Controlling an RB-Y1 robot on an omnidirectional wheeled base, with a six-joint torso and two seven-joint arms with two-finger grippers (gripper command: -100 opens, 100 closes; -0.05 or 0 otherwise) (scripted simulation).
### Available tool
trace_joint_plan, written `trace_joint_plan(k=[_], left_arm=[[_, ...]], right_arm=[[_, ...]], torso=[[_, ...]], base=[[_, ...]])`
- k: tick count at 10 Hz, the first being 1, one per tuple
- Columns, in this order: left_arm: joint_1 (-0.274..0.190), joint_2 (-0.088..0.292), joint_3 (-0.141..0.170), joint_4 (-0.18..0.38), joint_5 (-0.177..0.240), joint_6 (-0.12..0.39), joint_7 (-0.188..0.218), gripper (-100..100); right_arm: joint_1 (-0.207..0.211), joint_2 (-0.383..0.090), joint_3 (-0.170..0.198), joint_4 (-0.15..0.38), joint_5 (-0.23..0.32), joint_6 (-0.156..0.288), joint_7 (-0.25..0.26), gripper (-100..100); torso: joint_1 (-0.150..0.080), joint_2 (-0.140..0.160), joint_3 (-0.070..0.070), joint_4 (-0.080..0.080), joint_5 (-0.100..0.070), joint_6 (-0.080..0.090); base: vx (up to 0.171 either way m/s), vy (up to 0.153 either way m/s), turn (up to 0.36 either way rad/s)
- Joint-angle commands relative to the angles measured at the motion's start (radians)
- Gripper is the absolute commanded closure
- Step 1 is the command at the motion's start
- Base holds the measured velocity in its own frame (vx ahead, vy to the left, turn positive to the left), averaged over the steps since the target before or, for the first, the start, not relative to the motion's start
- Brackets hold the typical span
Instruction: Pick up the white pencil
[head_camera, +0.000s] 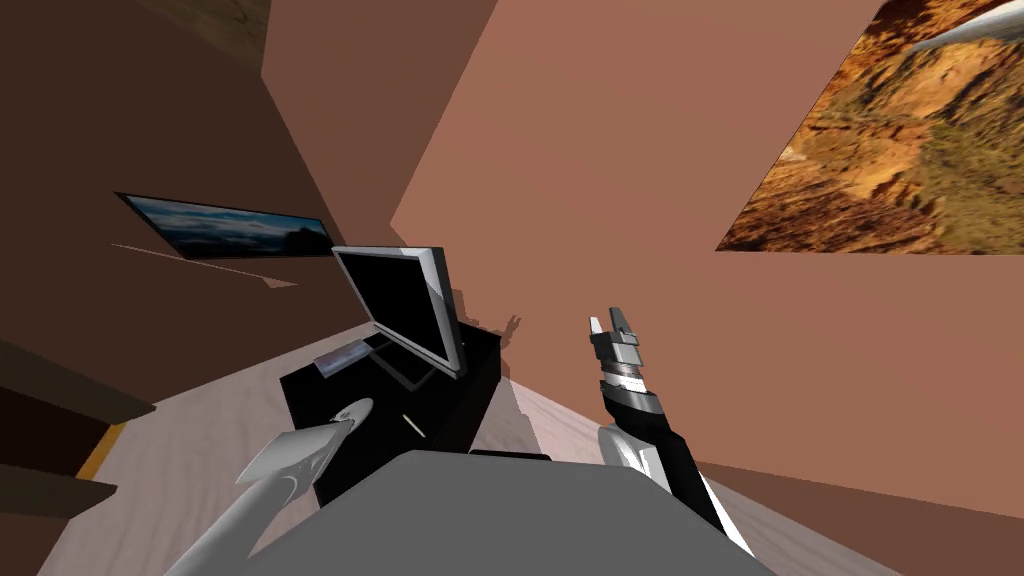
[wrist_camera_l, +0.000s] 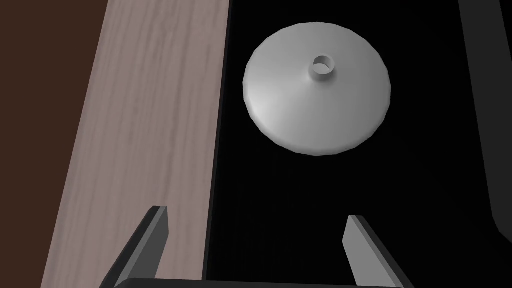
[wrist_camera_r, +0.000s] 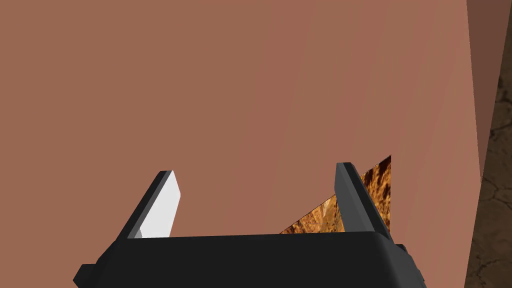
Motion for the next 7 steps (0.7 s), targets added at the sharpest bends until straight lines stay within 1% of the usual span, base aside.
trace_joint_plan(k=[1,2,4,5,6,7], left_arm=[[-0.008,0.007,0.016,0.05,0.05,-0.014,-0.033,-100],[-0.008,0.007,0.016,0.068,0.073,-0.014,-0.033,-100],[-0.008,0.007,0.016,0.068,0.119,-0.014,-0.033,-100],[-0.011,0.016,0.031,0.109,0.154,-0.024,-0.068,-100],[-0.011,0.016,0.031,0.129,0.186,-0.024,-0.068,-100],[-0.011,0.016,0.031,0.129,0.214,-0.024,-0.068,-100]], right_arm=[[0.0,0.0,0.0,0.0,0.0,0.0,0.0,0],[0.0,0.0,0.0,0.0,0.0,0.0,0.0,0],[0.0,0.0,0.0,0.0,0.0,0.0,0.0,0],[0.0,0.0,0.0,0.0,0.0,0.0,0.0,0],[0.0,0.0,0.0,0.0,0.0,0.0,0.0,0],[0.0,0.0,0.0,0.0,0.0,0.0,0.0,0]], torso=[[0.0,0.0,0.0,0.0,0.0,0.0],[0.0,0.0,0.0,0.0,0.0,0.002],[0.0,0.0,0.0,0.0,0.0,0.0],[-0.001,-0.001,0.0,0.0,0.0,0.0],[-0.001,-0.001,0.0,0.0,0.0,0.001],[0.0,0.0,0.0,0.0,0.0,0.001]], base=[[-0.022,0.013,-0.391],[-0.022,0.024,-0.186],[-0.003,0.004,0.039],[-0.011,-0.001,-0.296],[-0.015,0.015,-0.269],[-0.009,0.016,-0.013]])
